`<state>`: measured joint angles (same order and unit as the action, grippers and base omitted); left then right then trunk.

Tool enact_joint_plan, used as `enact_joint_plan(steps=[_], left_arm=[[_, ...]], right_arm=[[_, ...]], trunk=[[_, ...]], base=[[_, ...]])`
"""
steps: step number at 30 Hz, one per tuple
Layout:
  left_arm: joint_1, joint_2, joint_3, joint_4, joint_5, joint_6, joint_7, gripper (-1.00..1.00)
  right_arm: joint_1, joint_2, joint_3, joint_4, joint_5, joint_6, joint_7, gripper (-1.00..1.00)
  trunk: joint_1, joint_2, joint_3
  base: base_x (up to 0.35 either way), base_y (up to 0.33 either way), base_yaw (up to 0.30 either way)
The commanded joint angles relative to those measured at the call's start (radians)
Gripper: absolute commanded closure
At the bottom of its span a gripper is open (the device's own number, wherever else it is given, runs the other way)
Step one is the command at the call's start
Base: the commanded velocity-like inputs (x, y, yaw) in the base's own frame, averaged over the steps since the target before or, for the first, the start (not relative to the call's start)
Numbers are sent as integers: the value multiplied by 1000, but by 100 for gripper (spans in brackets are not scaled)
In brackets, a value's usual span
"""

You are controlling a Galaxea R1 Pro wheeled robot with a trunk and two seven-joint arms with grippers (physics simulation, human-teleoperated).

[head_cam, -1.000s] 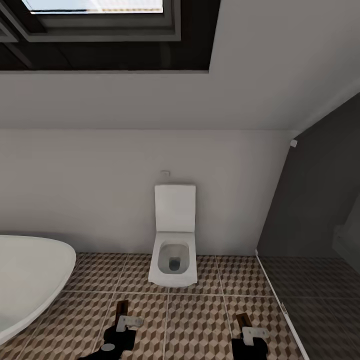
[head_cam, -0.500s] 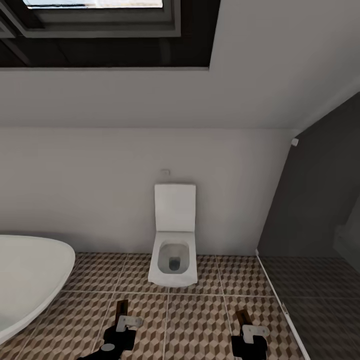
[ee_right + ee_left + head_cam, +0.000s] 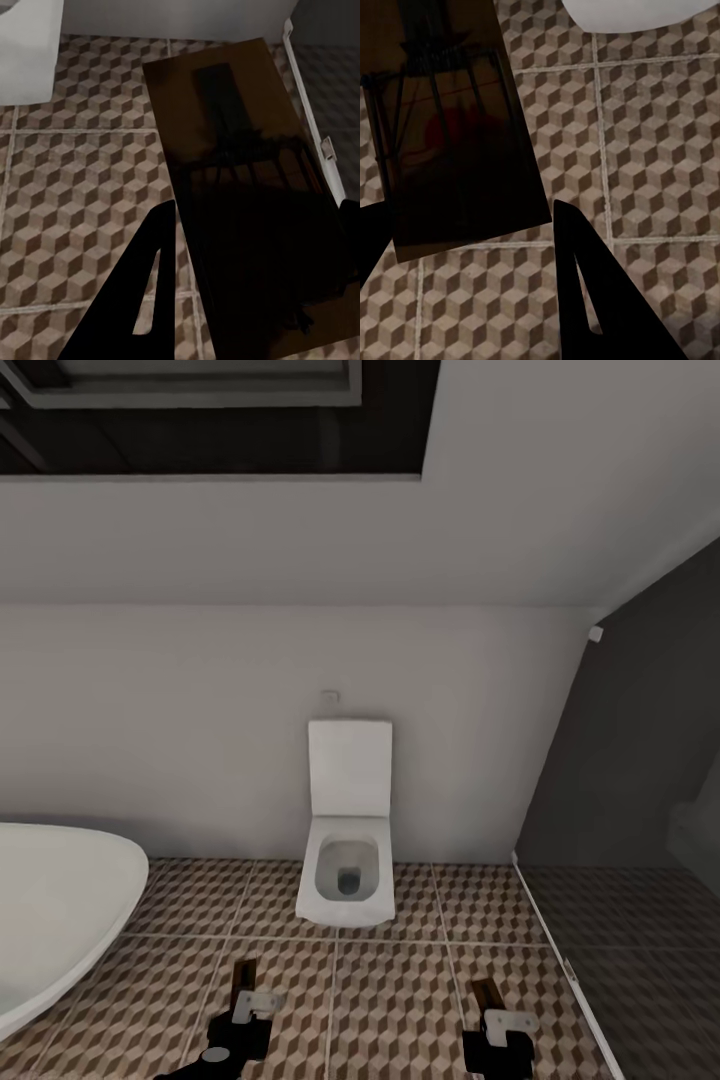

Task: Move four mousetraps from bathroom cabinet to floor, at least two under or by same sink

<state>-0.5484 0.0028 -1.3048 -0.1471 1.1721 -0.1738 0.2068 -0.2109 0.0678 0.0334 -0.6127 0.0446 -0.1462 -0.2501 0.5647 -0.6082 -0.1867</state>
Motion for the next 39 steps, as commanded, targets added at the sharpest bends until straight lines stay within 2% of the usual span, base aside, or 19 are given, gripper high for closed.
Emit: enact_joint_plan(steps=[1, 28, 34, 37, 38, 39], left_arm=[[-1, 0, -8, -2, 3, -1, 8, 100], [-1, -1, -8, -2, 1, -1, 8, 100], [-1, -1, -8, -7, 1, -1, 9, 100], [-1, -6, -7, -8, 1, -1, 10, 100], [-1, -14, -6, -7, 1, 9, 11, 100], [-1, -15, -5, -7, 1, 14, 12, 100]], right_arm=[[-1, 0, 3, 1, 3, -1, -8, 100], [-1, 2, 3, 1, 3, -2, -8, 100], [-1, 3, 7, 0, 4, -6, -8, 100], [-1, 2, 42, -2, 8, -23, -8, 100], [-1, 2, 87, -10, 14, -30, -9, 100], [-1, 2, 95, -14, 16, -28, -10, 100]], trunk=[[4, -9, -6], [108, -198, -134], [108, -198, -144], [108, -198, -146], [108, -198, -146], [108, -198, -146]], base=[[0, 0, 0], [0, 0, 0], [0, 0, 0], [0, 0, 0], [0, 0, 0], [0, 0, 0]])
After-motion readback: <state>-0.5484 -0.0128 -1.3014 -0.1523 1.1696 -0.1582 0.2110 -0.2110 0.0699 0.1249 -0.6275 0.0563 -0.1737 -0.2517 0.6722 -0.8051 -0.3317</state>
